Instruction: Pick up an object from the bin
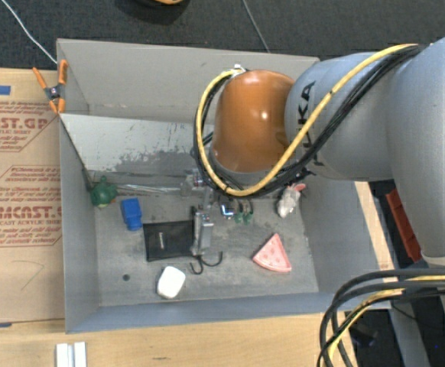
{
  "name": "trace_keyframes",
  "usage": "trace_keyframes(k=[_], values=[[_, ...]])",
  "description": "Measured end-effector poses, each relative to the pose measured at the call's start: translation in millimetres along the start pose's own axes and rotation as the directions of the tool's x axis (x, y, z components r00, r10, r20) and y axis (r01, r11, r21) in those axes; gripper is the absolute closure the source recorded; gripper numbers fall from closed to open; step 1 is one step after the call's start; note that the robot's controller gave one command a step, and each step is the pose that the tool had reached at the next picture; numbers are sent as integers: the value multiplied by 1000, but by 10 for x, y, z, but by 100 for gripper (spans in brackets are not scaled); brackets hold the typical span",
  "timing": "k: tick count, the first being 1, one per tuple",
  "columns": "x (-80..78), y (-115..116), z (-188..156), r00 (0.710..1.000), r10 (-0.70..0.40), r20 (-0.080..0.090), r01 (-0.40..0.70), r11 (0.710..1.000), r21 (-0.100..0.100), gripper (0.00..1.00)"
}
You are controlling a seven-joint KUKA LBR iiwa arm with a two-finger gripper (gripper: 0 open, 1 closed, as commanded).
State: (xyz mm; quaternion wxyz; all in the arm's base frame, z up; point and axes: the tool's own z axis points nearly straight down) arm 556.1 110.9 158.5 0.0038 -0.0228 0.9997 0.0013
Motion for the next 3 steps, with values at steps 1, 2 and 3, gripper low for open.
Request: trace_keyframes(k=[1,2,3], values=[[69,17,907,977,215,-15,-214,977,6,0],[105,-26,890,1000,-6,0,6,1000,-1,0],[65,23,905,977,214,-14,-214,977,4,100]])
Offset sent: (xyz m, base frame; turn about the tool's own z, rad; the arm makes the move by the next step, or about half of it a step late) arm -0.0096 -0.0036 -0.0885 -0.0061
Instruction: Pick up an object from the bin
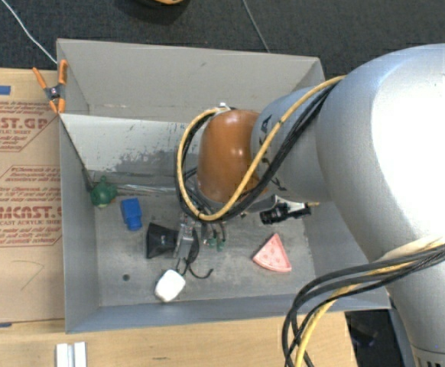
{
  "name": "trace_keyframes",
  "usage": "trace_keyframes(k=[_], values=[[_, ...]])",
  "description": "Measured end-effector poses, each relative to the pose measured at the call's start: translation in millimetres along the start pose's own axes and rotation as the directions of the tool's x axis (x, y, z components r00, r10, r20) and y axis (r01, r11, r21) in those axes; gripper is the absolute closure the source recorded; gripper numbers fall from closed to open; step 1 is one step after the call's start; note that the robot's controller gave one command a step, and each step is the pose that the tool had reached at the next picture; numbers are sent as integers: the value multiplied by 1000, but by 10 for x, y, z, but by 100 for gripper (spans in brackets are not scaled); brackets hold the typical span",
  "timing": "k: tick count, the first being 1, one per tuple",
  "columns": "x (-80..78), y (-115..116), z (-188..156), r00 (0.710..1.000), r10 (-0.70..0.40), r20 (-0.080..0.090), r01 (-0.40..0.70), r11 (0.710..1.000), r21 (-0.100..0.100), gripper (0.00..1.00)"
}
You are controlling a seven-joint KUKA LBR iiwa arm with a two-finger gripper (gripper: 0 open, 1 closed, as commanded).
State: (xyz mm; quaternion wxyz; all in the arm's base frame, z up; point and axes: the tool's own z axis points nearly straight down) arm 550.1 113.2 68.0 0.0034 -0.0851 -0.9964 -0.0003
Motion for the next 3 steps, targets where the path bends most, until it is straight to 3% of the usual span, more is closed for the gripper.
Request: trace_keyframes(k=[2,3], values=[[10,-5,-29,1000,0,-4,0,1000,1,100],[35,-12,-214,1000,0,-11,0,1000,4,100]])
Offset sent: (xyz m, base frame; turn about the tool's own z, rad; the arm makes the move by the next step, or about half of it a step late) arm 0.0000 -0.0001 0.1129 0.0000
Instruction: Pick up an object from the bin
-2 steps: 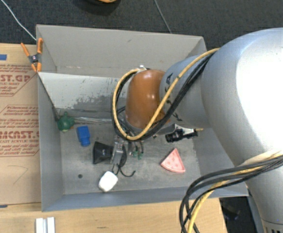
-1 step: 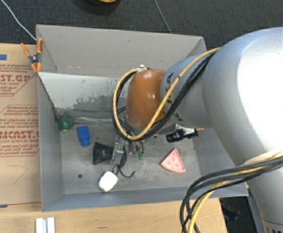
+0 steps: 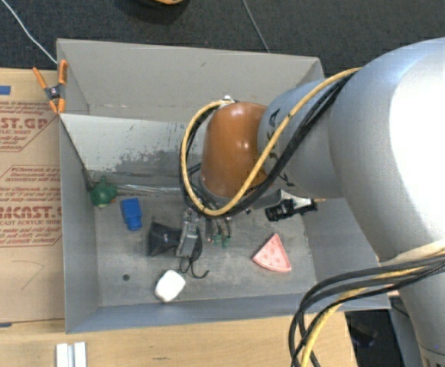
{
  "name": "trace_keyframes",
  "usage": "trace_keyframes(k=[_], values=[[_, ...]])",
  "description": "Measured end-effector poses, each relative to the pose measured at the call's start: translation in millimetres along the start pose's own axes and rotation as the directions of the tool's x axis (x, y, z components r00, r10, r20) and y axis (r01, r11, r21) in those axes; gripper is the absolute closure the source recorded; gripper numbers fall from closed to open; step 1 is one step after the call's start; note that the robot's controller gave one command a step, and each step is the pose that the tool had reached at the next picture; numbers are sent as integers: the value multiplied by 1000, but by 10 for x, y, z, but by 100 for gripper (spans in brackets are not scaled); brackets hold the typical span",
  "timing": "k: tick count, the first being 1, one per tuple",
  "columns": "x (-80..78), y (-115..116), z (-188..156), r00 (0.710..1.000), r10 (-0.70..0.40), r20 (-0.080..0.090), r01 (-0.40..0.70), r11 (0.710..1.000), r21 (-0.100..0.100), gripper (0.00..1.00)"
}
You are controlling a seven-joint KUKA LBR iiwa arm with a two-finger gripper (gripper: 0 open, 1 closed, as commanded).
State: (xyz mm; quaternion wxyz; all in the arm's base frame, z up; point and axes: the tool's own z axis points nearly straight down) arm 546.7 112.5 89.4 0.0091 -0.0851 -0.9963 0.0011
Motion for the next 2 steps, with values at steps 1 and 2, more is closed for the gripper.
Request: trace_keyframes(k=[1,2], values=[[-19,9,-207,1000,0,9,0,1000,-3,100],[-28,13,-313,1000,0,12,0,1000,-5,100]])
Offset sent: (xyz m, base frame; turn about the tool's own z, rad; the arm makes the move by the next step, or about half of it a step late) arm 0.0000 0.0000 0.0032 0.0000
